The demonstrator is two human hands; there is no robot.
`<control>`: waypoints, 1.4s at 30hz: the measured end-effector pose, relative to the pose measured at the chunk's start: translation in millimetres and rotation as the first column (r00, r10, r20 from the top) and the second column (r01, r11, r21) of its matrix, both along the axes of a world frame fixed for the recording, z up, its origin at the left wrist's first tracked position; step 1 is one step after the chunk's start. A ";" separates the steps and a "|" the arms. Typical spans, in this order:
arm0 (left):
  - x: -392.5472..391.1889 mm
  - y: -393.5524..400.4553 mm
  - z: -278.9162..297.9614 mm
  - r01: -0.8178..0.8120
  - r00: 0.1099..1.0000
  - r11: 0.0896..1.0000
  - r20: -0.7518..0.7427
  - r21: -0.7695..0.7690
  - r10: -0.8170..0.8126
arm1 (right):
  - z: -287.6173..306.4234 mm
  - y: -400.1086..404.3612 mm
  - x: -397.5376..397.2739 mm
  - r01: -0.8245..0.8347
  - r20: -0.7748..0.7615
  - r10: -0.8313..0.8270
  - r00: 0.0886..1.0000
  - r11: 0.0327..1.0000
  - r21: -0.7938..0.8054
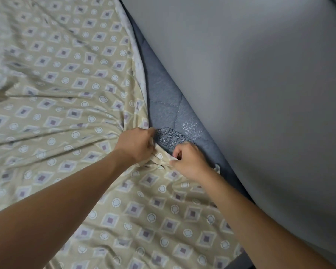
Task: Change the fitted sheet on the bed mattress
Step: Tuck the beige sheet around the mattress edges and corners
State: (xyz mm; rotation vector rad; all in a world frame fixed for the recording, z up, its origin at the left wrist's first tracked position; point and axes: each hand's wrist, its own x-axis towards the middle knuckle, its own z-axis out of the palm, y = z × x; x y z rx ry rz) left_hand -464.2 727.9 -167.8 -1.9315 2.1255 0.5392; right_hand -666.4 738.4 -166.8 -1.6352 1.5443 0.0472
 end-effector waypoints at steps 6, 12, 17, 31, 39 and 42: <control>5.1 10.3 -4.3 -0.048 0.975 0.975 -0.223 -0.218 -0.002 | 3.3 5.7 -26.5 0.105 0.165 -0.074 0.983 0.978 -0.182; 5.4 24.6 -19.1 -0.124 0.964 0.971 -0.255 -0.205 0.070 | 15.6 19.2 -37.9 0.059 0.022 -0.056 0.998 0.845 -0.531; -12.9 12.4 -18.2 -0.063 0.995 0.983 -0.084 -0.170 0.049 | 18.1 35.1 -34.8 0.022 -0.164 -0.119 0.979 0.868 -0.496; -71.5 -3.2 -34.7 0.137 0.979 0.990 -0.158 0.047 -0.128 | -21.4 65.5 -58.2 -0.149 -0.343 0.041 0.938 0.945 -0.292; -92.9 -35.4 -37.7 0.167 0.976 0.986 -0.141 -0.025 -0.169 | -15.8 94.0 -81.0 -0.192 -0.339 0.070 0.938 0.920 -0.342; -90.0 -19.1 -32.2 0.075 0.992 0.979 -0.082 -0.188 -0.091 | -6.6 93.0 -63.8 -0.278 -0.314 0.156 0.937 0.876 -0.394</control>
